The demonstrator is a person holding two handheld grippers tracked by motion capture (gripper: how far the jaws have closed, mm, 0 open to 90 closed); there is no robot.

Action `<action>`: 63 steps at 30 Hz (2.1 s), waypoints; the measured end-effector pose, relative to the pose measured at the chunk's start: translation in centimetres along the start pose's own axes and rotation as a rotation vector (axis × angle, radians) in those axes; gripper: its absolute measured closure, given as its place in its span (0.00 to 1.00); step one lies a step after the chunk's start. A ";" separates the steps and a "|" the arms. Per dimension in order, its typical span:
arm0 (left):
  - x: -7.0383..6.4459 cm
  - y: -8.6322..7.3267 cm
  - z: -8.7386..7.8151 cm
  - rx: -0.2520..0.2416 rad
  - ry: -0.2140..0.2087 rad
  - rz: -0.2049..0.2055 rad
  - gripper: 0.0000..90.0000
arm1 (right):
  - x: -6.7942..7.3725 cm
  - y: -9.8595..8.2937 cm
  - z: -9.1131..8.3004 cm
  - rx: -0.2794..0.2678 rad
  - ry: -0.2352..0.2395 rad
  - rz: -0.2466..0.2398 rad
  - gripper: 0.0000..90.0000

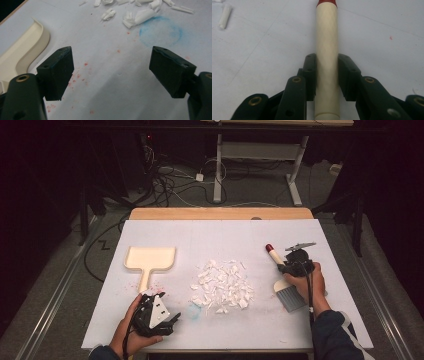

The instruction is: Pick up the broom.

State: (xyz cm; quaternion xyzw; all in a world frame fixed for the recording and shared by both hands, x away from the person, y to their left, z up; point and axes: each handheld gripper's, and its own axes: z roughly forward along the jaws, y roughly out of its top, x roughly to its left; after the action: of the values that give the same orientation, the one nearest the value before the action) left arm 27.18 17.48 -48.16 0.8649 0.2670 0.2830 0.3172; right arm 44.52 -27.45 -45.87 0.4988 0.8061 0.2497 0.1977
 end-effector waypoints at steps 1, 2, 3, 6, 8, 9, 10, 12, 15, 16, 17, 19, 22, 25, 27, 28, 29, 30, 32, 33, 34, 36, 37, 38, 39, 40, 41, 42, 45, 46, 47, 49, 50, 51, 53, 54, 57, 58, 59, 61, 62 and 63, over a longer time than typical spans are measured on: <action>0.0 0.0 -0.1 -0.001 0.001 0.000 0.22 | -0.1 -0.1 -0.2 -0.005 0.004 -0.003 0.79; 0.0 0.0 -0.1 -0.002 0.001 -0.004 0.22 | -0.5 -0.2 -0.8 -0.030 0.028 0.003 0.79; 0.1 0.0 -0.1 -0.001 0.002 -0.004 0.22 | -0.6 -0.2 -1.1 -0.041 0.027 0.004 0.79; 0.1 -0.1 -0.1 -0.001 0.000 -0.005 0.22 | -0.9 -0.3 -2.5 -0.103 0.033 0.014 0.79; 0.0 -0.1 -0.2 -0.004 0.005 -0.005 0.22 | -0.9 -0.4 -3.7 -0.148 0.038 0.006 0.79; 0.0 -0.1 -0.2 -0.004 0.005 -0.005 0.22 | -0.9 -0.4 -4.4 -0.172 0.034 0.003 0.79; 0.1 0.0 -0.2 -0.012 0.004 -0.010 0.22 | -0.9 -0.5 -5.0 -0.203 0.042 -0.008 0.79; 0.1 0.1 -0.2 -0.013 0.004 -0.012 0.22 | -0.8 -0.6 -6.1 -0.252 0.040 -0.012 0.79; 0.0 0.2 -0.2 -0.017 -0.002 -0.017 0.22 | -0.8 -0.9 -7.1 -0.295 0.044 -0.008 0.79; 0.0 0.3 -0.3 -0.021 -0.005 -0.020 0.22 | -0.6 -1.3 -8.0 -0.347 0.029 -0.010 0.79; 0.0 0.3 -0.3 -0.025 -0.007 -0.023 0.22 | -0.5 -1.5 -8.4 -0.372 0.021 -0.012 0.79; 0.1 0.4 -0.3 -0.044 -0.027 -0.042 0.22 | -0.3 -1.8 -9.5 -0.395 0.025 -0.020 0.79; 0.0 0.9 -0.3 -0.070 -0.053 -0.077 0.21 | 0.1 -2.4 -11.0 -0.452 0.018 -0.008 0.79; -0.3 1.7 -0.3 -0.101 -0.084 -0.089 0.21 | 0.4 -2.6 -11.8 -0.491 0.011 0.012 0.79; -0.9 3.1 -0.2 -0.140 -0.137 -0.091 0.21 | 1.2 -2.4 -13.0 -0.524 0.037 0.015 0.79; -1.2 3.8 -0.1 -0.151 -0.151 -0.086 0.21 | 1.5 -2.2 -13.2 -0.516 0.040 -0.001 0.79; -1.2 3.8 -0.1 -0.151 -0.151 -0.086 0.21 | 1.5 -2.2 -13.2 -0.516 0.040 -0.001 0.79; -1.6 4.6 0.0 -0.171 -0.178 -0.085 0.21 | 2.6 -2.1 -14.0 -0.548 0.039 -0.021 0.79; -2.3 6.3 0.2 -0.203 -0.207 -0.079 0.21 | 3.7 -1.8 -14.6 -0.560 0.049 -0.040 0.79; -2.6 7.0 0.4 -0.215 -0.224 -0.077 0.21 | 3.7 -1.8 -14.6 -0.560 0.049 -0.040 0.79; -3.2 8.3 0.6 -0.240 -0.256 -0.072 0.21 | 4.1 -1.8 -14.9 -0.568 0.053 -0.045 0.79; -4.4 10.7 1.1 -0.280 -0.292 -0.051 0.21 | 5.2 -1.5 -15.5 -0.574 0.066 -0.080 0.79; -5.1 11.9 1.3 -0.303 -0.308 -0.045 0.21 | 6.5 -1.4 -16.2 -0.593 0.079 -0.118 0.79; -5.6 12.7 1.6 -0.320 -0.317 -0.043 0.21 | 6.5 -1.4 -16.2 -0.593 0.079 -0.118 0.79; -6.3 14.1 2.0 -0.339 -0.333 -0.042 0.22 | 6.9 -1.3 -16.4 -0.592 0.084 -0.128 0.79; -6.9 15.0 2.3 -0.350 -0.345 -0.043 0.22 | 7.6 -1.3 -16.7 -0.610 0.093 -0.135 0.79; -7.7 16.3 3.1 -0.366 -0.346 -0.050 0.22 | 8.5 -1.2 -16.9 -0.607 0.110 -0.166 0.79; -7.7 16.3 3.1 -0.366 -0.346 -0.050 0.23 | 8.5 -1.2 -16.9 -0.607 0.110 -0.166 0.79; -8.4 17.6 4.3 -0.373 -0.365 -0.104 0.28 | 9.9 -1.3 -17.2 -0.616 0.125 -0.202 0.79; -8.4 17.8 4.6 -0.376 -0.362 -0.123 0.32 | 10.3 -1.4 -17.2 -0.618 0.127 -0.208 0.79; -8.3 17.8 5.1 -0.380 -0.384 -0.150 0.39 | 10.9 -1.6 -17.2 -0.615 0.144 -0.224 0.79; -8.3 17.8 5.3 -0.374 -0.380 -0.160 0.43 | 11.1 -1.7 -17.1 -0.614 0.147 -0.225 0.79; -8.1 17.7 5.4 -0.375 -0.412 -0.168 0.49 | 11.3 -1.8 -17.1 -0.613 0.154 -0.230 0.79; -7.8 17.4 5.5 -0.372 -0.423 -0.174 0.63 | 11.6 -1.9 -17.1 -0.611 0.156 -0.234 0.79; -7.6 17.3 5.6 -0.362 -0.415 -0.174 0.66 | 11.7 -2.0 -17.1 -0.615 0.153 -0.231 0.79; -7.1 17.1 5.6 -0.361 -0.434 -0.179 0.72 | 11.6 -2.0 -17.2 -0.616 0.166 -0.234 0.79; -6.2 16.6 5.0 -0.347 -0.438 -0.145 0.72 | 11.5 -2.1 -17.2 -0.622 0.215 -0.254 0.77; -6.0 16.5 4.8 -0.344 -0.442 -0.131 0.72 | 11.5 -2.1 -17.2 -0.622 0.215 -0.254 0.77; -5.6 16.2 4.5 -0.335 -0.446 -0.107 0.72 | 11.4 -2.2 -17.3 -0.627 0.226 -0.262 0.75; -4.6 15.6 3.8 -0.317 -0.457 -0.085 0.72 | 11.1 -2.3 -17.5 -0.664 0.266 -0.301 0.64; -4.2 15.3 3.5 -0.317 -0.459 -0.076 0.72 | 11.0 -2.2 -17.6 -0.662 0.290 -0.324 0.61; -4.2 15.3 3.5 -0.317 -0.459 -0.076 0.72 | 11.0 -2.2 -17.6 -0.662 0.290 -0.324 0.61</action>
State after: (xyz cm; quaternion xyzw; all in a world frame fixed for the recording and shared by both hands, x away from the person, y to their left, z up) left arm 30.88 3.33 -41.04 0.8354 0.1730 0.1059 0.5109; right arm 28.33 -22.00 -33.97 0.2341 0.7698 0.5294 0.2688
